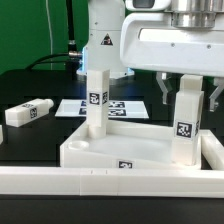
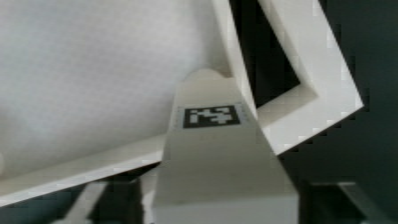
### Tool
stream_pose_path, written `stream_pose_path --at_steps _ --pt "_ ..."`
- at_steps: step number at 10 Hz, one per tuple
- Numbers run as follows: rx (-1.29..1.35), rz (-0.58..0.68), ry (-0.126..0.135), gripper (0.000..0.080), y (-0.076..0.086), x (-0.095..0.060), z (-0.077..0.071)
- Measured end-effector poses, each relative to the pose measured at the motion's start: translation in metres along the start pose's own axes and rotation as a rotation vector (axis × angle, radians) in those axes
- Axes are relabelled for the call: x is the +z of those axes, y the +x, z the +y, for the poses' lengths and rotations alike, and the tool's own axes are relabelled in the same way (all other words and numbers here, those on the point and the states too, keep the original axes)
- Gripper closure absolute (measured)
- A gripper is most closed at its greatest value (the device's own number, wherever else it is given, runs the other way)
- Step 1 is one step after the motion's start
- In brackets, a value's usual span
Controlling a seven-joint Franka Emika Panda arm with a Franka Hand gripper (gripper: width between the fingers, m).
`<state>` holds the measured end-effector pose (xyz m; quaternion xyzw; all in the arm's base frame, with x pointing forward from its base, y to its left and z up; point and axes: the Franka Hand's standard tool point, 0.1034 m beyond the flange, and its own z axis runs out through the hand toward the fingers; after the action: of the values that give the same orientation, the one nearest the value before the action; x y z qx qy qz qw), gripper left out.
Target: Assemble desk
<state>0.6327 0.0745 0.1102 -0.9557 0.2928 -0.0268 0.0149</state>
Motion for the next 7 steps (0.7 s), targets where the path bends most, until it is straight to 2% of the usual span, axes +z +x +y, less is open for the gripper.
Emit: stream_pose_path --at_steps 1,2,4,5,6,7 --pt "0.0 0.001 0.001 0.0241 0.0 0.0 0.0" --pt "0.001 0.003 0.002 0.0169 -0.001 0.001 0.001" --pt "-0.009 -0.003 0.003 0.0155 -0.007 -0.001 -0.001" --pt "-0.026 -0.007 0.011 0.0151 -0.013 -0.008 0.001" --pt "-0.053 -0.007 0.028 0.0151 -0.016 -0.025 0.007" --pt "-0.08 -0.002 0.043 0.0151 -0.012 -0.039 0.018"
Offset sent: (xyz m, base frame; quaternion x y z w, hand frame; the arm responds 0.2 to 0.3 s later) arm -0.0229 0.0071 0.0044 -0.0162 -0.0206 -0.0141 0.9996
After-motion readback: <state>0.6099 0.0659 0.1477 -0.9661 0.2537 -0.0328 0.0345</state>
